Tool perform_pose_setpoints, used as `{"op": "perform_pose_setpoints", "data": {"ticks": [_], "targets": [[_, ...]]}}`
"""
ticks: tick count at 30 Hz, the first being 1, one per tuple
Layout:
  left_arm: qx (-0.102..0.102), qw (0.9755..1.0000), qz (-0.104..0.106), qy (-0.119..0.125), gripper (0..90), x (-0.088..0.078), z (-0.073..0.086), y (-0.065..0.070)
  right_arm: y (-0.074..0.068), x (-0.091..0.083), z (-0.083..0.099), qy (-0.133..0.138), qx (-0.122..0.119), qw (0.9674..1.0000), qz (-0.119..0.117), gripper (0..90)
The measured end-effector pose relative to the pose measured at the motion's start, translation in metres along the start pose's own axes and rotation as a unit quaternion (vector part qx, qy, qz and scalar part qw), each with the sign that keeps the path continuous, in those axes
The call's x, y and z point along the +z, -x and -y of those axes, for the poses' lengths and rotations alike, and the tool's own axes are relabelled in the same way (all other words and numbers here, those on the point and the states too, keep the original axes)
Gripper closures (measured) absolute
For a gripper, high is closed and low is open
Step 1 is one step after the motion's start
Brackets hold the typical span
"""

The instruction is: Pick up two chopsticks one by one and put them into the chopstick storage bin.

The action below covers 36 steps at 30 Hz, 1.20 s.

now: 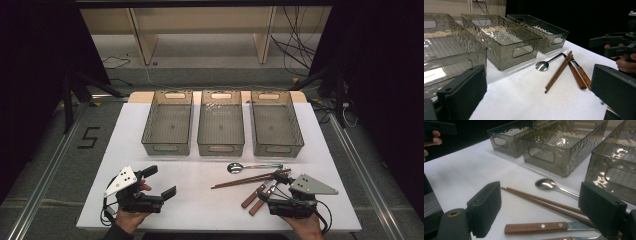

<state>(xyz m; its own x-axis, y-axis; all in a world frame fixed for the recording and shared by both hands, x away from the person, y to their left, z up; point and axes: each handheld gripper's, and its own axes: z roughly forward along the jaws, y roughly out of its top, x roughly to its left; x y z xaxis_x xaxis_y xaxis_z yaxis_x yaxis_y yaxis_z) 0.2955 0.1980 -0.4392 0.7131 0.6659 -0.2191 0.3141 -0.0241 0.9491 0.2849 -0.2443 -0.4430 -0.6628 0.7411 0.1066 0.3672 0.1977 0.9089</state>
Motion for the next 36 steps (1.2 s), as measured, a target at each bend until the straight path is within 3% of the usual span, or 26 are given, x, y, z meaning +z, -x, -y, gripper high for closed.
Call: {"op": "perform_pose_setpoints", "data": {"ticks": [10, 12, 16, 17, 18, 19, 21, 22, 23, 27, 28, 29, 33, 36], "targets": [[-0.001, 1.0000, -0.002, 0.000, 0.2, 0.000, 0.000, 0.000, 0.004, 0.003, -0.011, -0.033, -0.034, 0.9988, -0.011, 21.1], [0.000, 1.0000, -0.002, -0.001, 0.2, 0.000, 0.001, 0.000, 0.008, 0.006, -0.019, -0.059, -0.048, 0.9969, -0.022, 21.3], [0.002, 1.0000, -0.002, -0.002, 0.2, 0.002, 0.000, 0.000, 0.012, 0.009, -0.028, -0.080, -0.069, 0.9942, -0.021, 22.5], [0.003, 1.0000, -0.001, -0.004, 0.2, 0.002, 0.000, 0.000, 0.015, 0.013, -0.037, -0.108, -0.093, 0.9895, -0.024, 23.2], [0.003, 1.0000, -0.001, -0.004, 0.2, 0.003, 0.000, 0.000, 0.015, 0.013, -0.037, -0.108, -0.093, 0.9895, -0.024, 23.2], [0.003, 1.0000, -0.001, -0.004, 0.2, 0.003, 0.000, 0.000, 0.016, 0.017, -0.047, -0.130, -0.118, 0.9842, -0.021, 23.6], [0.003, 1.0000, -0.001, -0.003, 0.2, 0.004, 0.000, 0.000, 0.018, 0.022, -0.056, -0.146, -0.131, 0.9803, -0.018, 24.4], [0.003, 1.0000, -0.001, -0.003, 0.2, 0.004, 0.000, 0.000, 0.018, 0.022, -0.056, -0.146, -0.131, 0.9803, -0.018, 24.4], [0.002, 1.0000, -0.001, -0.002, 0.2, 0.003, 0.000, 0.000, 0.020, 0.027, -0.065, -0.165, -0.152, 0.9745, -0.013, 25.1], [0.003, 1.0000, -0.001, -0.003, 0.2, 0.002, 0.000, 0.000, 0.024, 0.032, -0.072, -0.179, -0.153, 0.9716, -0.017, 25.3], [0.003, 1.0000, -0.002, -0.001, 0.2, 0.002, 0.000, 0.000, 0.025, 0.034, -0.074, -0.184, -0.155, 0.9705, -0.019, 25.5], [0.003, 1.0000, -0.002, -0.001, 0.2, 0.002, 0.000, 0.000, 0.027, 0.039, -0.076, -0.196, -0.160, 0.9674, -0.018, 25.8], [0.000, 1.0000, -0.003, 0.000, 0.2, 0.001, 0.000, 0.000, 0.032, 0.046, -0.075, -0.208, -0.166, 0.9638, -0.014, 28.0], [0.003, 1.0000, -0.002, -0.001, 0.2, 0.002, 0.000, 0.000, 0.038, 0.053, -0.074, -0.233, -0.173, 0.9568, -0.011, 30.3]]}}
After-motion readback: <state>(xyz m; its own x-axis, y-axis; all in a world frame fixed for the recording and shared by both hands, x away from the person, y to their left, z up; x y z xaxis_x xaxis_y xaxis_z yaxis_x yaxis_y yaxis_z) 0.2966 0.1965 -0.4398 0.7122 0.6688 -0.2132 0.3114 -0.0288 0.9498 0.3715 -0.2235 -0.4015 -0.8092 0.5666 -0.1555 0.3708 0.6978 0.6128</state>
